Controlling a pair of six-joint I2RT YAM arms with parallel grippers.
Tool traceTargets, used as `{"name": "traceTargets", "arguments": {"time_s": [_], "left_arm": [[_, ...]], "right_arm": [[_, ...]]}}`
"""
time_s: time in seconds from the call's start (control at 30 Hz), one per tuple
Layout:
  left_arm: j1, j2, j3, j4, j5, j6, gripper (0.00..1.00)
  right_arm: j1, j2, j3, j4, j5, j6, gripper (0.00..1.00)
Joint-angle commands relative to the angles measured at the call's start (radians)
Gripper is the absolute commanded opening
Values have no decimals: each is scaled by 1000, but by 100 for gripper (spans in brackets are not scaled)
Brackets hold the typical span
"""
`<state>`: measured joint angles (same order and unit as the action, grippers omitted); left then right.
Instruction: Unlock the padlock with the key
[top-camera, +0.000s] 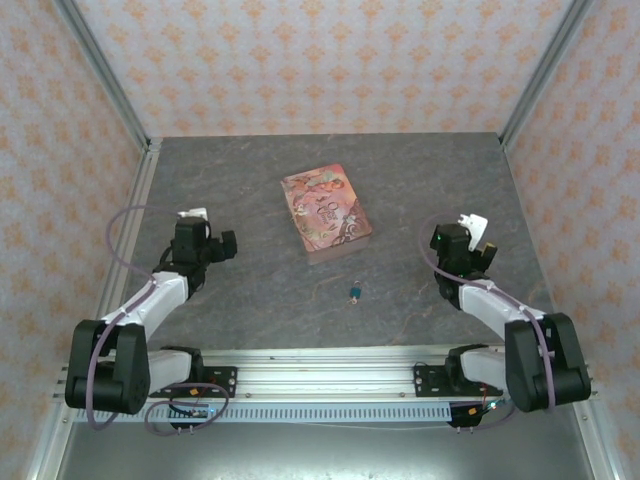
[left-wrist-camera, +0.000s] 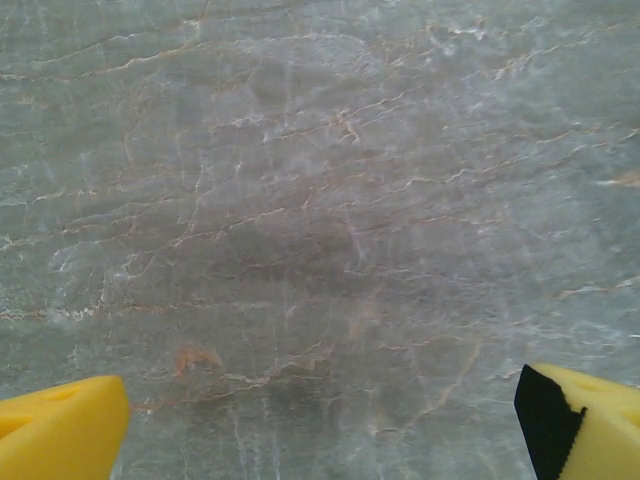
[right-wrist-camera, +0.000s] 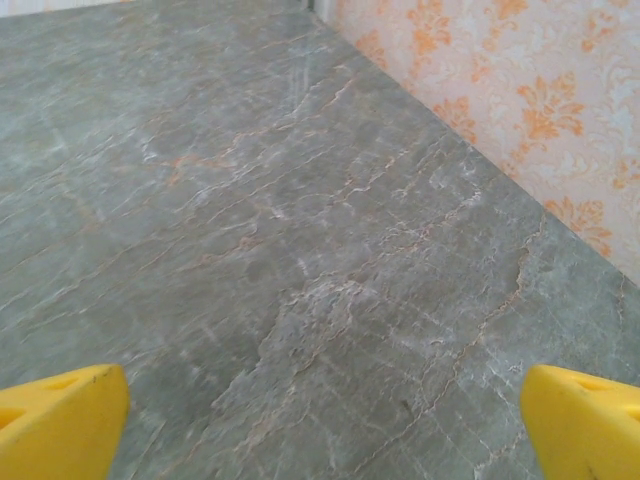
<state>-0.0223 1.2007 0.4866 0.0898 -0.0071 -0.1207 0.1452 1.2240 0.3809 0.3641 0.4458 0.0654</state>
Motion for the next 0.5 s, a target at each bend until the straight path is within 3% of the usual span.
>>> {"name": "traceTargets", "arguments": {"time_s": [0.0,0.17,0.37,0.47], "left_arm": [[3,-28,-65,305,-123,40,100],[4,10,-170,543,-178,54,100],[4,132,-181,727,-153,68,100],[4,238,-149,757,-118,86,100]], "right_arm": [[-24,46,-35,314,-7,-20,100],[-36,183,-40,475,-97,-82,100],[-38,318,-50,627,-171,-121,100],[-43,305,-29,562,-182,-117,100]]}}
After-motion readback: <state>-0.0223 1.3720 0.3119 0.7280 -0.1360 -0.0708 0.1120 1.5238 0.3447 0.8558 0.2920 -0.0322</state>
